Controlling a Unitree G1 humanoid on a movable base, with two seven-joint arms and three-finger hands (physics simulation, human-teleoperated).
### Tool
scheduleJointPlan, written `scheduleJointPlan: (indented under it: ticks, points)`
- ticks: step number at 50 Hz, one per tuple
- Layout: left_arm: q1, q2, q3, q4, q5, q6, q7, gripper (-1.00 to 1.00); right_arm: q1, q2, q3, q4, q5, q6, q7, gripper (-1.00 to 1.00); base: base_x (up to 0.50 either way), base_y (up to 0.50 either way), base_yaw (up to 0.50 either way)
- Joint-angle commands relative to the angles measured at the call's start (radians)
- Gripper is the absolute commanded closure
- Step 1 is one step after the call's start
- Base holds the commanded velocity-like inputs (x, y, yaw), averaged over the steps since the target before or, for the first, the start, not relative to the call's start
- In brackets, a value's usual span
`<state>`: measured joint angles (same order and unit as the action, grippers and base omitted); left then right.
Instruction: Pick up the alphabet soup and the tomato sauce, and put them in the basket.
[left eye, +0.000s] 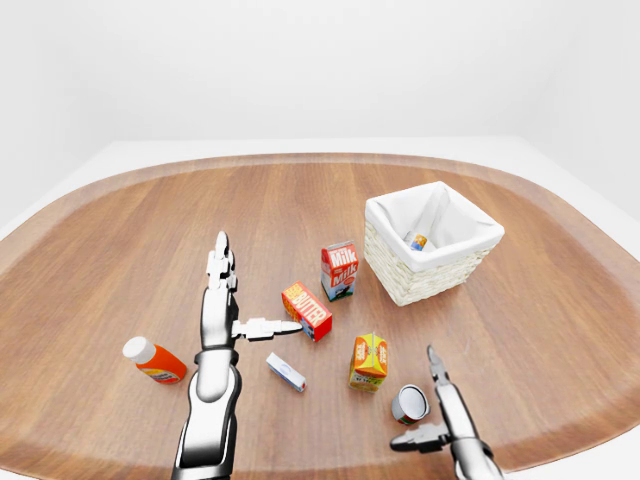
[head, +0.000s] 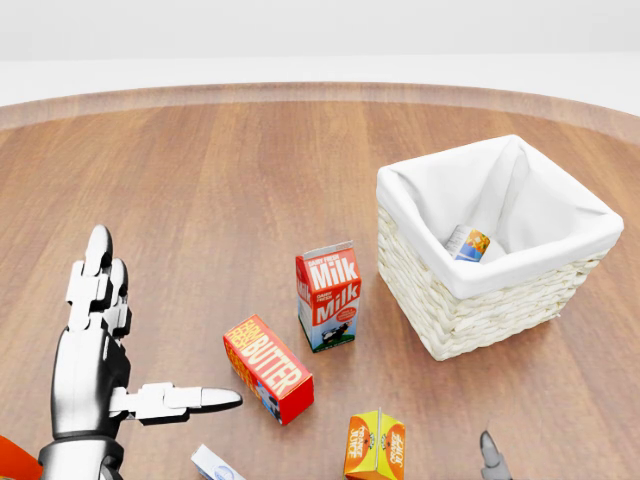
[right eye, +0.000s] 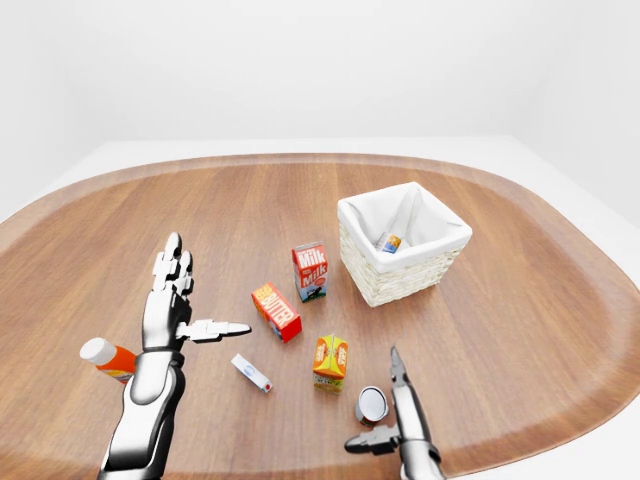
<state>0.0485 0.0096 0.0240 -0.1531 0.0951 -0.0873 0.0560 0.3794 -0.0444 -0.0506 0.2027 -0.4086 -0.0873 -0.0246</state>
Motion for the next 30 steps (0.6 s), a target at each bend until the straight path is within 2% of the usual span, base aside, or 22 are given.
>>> scheduleJointPlan:
  ticks: [1,30]
  points:
    - [0.006,0.000,0.009,-0.014,-0.023,0.000,-0.007,-1.00,-0.012,-0.003,0.002,0.015,-0.009,0.000,-0.010,-1.00,0.00,0.00,0.00]
    - [0.006,-0.001,0.008,-0.006,-0.022,0.000,-0.006,-1.00,-0.056,-0.016,0.016,0.114,-0.026,0.000,-0.047,-1.00,0.00,0.00,0.00]
